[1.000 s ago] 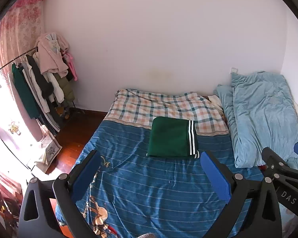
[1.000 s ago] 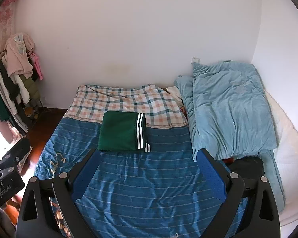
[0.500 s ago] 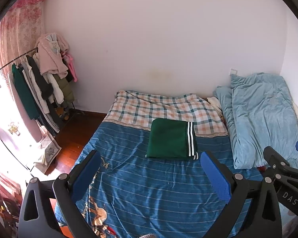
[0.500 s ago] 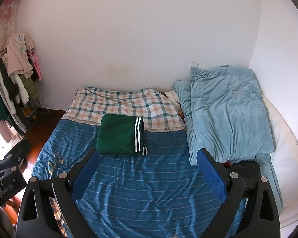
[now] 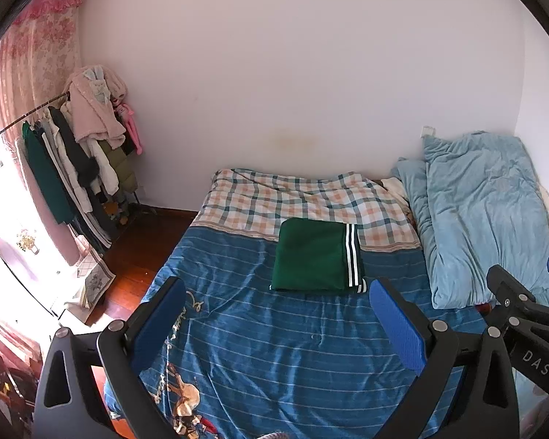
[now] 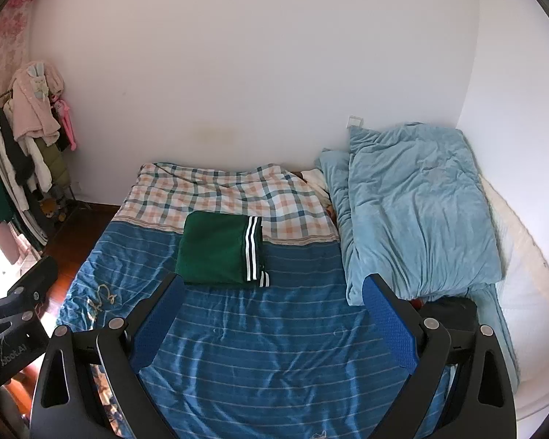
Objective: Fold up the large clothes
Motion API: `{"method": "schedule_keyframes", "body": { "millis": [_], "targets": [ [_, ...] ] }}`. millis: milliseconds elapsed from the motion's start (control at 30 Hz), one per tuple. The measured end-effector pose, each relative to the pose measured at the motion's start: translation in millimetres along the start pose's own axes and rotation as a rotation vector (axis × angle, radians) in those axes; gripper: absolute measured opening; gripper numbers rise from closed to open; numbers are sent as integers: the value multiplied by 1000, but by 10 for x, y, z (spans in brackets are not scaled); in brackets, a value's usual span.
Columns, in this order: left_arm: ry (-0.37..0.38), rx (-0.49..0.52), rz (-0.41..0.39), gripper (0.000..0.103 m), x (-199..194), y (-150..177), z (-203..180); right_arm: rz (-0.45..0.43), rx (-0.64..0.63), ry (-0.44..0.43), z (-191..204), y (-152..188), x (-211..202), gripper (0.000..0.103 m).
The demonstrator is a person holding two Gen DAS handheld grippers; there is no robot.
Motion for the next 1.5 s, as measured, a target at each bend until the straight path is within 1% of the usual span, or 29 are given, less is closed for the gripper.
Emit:
{"method": "schedule_keyframes", "body": {
  "millis": [600, 967, 1500],
  "targets": [
    [-6, 4, -7, 103, -16, 18, -40, 3, 16, 18, -112, 99, -41, 99],
    [-11, 5, -8, 103, -17, 8, -43, -6, 15, 29, -91, 111, -39, 100],
    [-14, -4, -23, 103, -24, -44, -18, -17, 20, 13, -142, 77, -49, 100]
  ]
}}
Point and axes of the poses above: each gripper's, at about its wrist camera, not at the fingertips, and x roughly the way its jaws point, z to its left, y to its underside, the point moved 8 cm from there along x, roughly the way its jaws point, and after that the axes turned 14 degrees about z, right-handed, at the moved point
